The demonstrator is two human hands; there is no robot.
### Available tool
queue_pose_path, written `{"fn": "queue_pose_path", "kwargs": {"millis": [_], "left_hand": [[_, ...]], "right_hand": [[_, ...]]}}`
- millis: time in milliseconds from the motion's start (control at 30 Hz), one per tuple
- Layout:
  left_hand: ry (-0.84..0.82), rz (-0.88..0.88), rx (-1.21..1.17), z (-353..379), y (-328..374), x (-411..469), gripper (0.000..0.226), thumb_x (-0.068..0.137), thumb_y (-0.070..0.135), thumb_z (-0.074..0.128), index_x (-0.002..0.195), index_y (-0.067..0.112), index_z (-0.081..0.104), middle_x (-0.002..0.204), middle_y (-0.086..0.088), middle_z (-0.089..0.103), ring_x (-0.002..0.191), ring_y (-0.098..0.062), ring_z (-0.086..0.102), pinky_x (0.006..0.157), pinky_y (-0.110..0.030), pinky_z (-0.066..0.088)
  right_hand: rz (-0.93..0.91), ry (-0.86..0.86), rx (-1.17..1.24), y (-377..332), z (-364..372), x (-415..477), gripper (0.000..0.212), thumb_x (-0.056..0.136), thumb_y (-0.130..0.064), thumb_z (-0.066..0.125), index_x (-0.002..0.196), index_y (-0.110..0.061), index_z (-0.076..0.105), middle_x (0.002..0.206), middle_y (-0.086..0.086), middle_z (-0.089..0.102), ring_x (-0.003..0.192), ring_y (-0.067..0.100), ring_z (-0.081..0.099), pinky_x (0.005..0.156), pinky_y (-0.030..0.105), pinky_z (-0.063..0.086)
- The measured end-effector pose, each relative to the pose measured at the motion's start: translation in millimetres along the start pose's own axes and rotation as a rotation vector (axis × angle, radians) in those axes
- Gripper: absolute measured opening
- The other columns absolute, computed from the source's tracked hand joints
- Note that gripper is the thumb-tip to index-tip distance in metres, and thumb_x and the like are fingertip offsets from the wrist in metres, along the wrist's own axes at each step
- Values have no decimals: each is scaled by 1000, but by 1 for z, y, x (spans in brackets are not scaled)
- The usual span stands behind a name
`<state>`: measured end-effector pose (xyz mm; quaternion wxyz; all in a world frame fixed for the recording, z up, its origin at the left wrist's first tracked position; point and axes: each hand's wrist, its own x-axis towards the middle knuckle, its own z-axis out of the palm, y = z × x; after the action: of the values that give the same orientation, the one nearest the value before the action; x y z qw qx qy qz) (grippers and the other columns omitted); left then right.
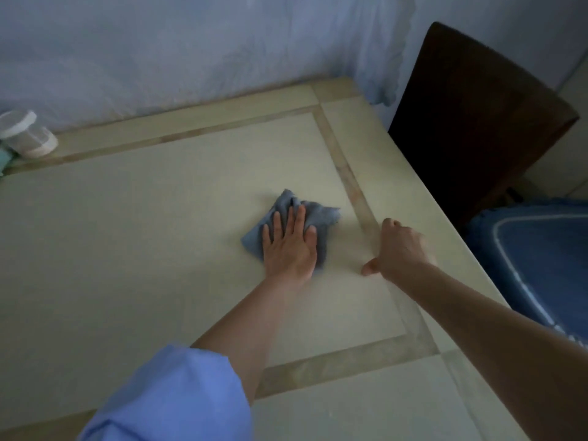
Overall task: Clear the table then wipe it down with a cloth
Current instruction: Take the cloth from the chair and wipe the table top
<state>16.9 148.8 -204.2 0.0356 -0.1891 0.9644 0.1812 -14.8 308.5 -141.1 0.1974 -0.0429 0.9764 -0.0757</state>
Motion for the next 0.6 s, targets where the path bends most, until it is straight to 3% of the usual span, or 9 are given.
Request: {"fn": "queue_pose_path", "kwargs": {"millis": [100, 300, 400, 467, 600], "left_hand": [[-99, 130, 70, 5, 25, 21, 53, 100, 42, 14, 150, 33, -3, 160, 8, -5, 147, -23, -10, 118, -45, -8], [-202, 290, 258, 6, 33, 16, 57, 97, 45, 12, 149, 32, -6, 159, 8, -14, 146, -29, -15, 116, -49, -10], [-105, 485, 279, 17, 20, -24, 67, 87, 50, 11, 149, 25, 19, 160, 1, 12, 146, -35, 11, 115, -53, 5], [-69, 505, 271, 18, 18, -27, 67, 87, 50, 14, 146, 24, 30, 156, 2, 25, 143, -36, 22, 113, -55, 11], [-139, 373, 241, 15, 34, 12, 64, 90, 55, 5, 150, 32, -1, 160, 9, -7, 147, -26, -9, 117, -47, -6]], "right_hand": [[-21, -17, -95, -4, -4, 10, 86, 59, -41, 84, 124, -3, 43, 125, 13, 56, 118, 30, 55, 91, 35, 46], [-41, -22, -74, 1, -6, 13, 83, 58, -42, 85, 124, -7, 47, 123, 11, 60, 116, 30, 57, 87, 32, 47], [-46, 2, -52, 12, -11, 15, 67, 65, -39, 81, 118, -10, 53, 118, 12, 62, 112, 31, 58, 84, 32, 44], [-15, 11, -65, 17, -14, 19, 77, 62, -46, 81, 122, -8, 51, 120, 11, 59, 114, 30, 54, 92, 35, 42], [-20, -53, -85, 16, -16, 23, 85, 59, -49, 82, 125, -6, 51, 123, 12, 57, 117, 29, 54, 90, 33, 45]]}}
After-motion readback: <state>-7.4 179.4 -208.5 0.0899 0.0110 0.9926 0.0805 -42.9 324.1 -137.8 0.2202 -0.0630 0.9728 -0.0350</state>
